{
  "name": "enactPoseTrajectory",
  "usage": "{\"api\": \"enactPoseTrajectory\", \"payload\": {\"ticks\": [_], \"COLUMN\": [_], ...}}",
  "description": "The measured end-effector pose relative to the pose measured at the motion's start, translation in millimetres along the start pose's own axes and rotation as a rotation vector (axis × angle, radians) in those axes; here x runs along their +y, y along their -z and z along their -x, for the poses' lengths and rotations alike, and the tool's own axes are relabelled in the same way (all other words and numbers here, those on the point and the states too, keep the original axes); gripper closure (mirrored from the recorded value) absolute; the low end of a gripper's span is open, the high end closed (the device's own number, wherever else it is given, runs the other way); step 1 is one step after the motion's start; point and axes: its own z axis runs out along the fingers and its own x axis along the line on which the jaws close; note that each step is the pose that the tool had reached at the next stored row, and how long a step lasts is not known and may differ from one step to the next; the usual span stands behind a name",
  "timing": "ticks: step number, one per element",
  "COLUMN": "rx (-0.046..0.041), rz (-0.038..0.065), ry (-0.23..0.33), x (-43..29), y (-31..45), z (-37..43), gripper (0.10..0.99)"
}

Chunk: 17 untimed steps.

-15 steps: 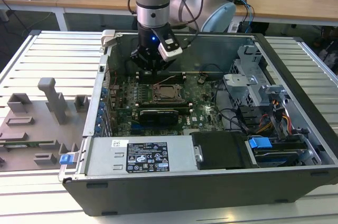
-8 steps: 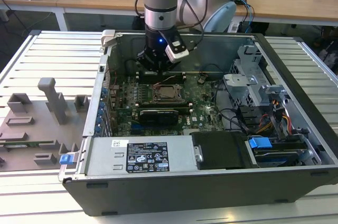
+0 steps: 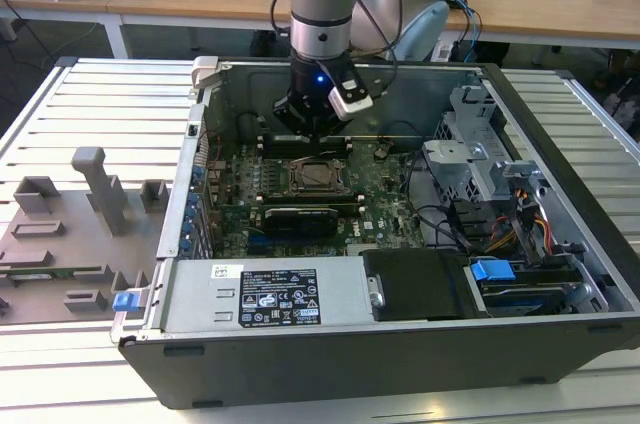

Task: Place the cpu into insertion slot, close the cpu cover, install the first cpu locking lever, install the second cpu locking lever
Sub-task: 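Install the first cpu locking lever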

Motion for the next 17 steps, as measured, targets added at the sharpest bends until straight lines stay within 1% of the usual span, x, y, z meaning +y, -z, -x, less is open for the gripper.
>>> {"api": "enactPoseTrajectory", "payload": {"ticks": [2, 7, 15, 17], "rx": [0.0035, 0.0088, 0.0083, 0.0089], "rz": [0.000, 0.000, 0.001, 0.004], "ry": [0.000, 0.000, 0.000, 0.000], "x": [0.1, 0.1, -1.2, -1.3], "y": [-2.7, -7.0, -7.7, -8.3], "z": [3.9, 10.3, 10.9, 11.7], "gripper": [0.980, 0.980, 0.980, 0.980]}}
